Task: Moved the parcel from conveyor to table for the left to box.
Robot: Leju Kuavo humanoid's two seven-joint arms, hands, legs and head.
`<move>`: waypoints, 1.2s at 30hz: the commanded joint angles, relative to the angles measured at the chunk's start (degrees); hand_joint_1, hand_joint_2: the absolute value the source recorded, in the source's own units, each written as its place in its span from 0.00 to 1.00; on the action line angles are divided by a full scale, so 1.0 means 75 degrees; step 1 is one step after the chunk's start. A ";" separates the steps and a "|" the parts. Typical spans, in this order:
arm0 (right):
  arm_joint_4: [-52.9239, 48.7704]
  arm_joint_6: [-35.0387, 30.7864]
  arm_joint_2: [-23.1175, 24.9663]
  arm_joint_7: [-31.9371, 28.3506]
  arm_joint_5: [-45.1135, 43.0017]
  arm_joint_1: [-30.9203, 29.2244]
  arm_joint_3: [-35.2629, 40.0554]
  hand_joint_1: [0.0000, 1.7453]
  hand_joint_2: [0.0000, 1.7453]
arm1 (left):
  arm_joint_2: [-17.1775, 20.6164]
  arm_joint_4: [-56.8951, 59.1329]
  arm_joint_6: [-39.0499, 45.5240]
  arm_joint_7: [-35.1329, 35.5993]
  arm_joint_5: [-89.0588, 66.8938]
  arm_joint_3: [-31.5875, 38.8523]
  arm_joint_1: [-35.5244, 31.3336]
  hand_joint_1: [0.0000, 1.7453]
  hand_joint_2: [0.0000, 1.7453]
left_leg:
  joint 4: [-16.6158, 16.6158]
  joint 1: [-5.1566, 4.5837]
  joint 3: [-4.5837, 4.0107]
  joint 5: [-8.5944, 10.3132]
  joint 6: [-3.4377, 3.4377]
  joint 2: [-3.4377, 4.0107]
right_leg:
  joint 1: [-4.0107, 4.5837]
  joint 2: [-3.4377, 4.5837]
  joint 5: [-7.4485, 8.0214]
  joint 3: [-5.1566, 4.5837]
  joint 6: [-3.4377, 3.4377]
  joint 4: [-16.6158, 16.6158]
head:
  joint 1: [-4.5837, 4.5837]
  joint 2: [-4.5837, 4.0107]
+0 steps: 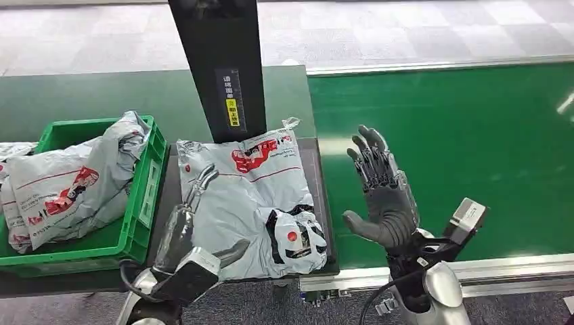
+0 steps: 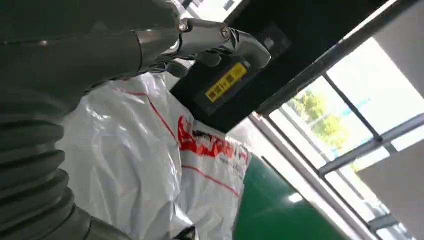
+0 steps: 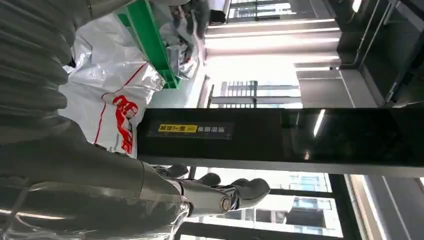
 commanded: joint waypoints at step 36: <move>0.0669 0.0537 0.0352 -0.0176 -0.0180 -0.0312 -0.0318 0.00 1.00 | 0.1286 0.5747 -0.0588 -0.0154 -0.0045 -0.2734 -0.3536 0.00 1.00 | -0.0016 0.0009 0.0021 0.0008 -0.0008 0.0018 | 0.0010 0.0021 0.0011 0.0020 -0.0023 -0.0014 | 0.0000 0.0000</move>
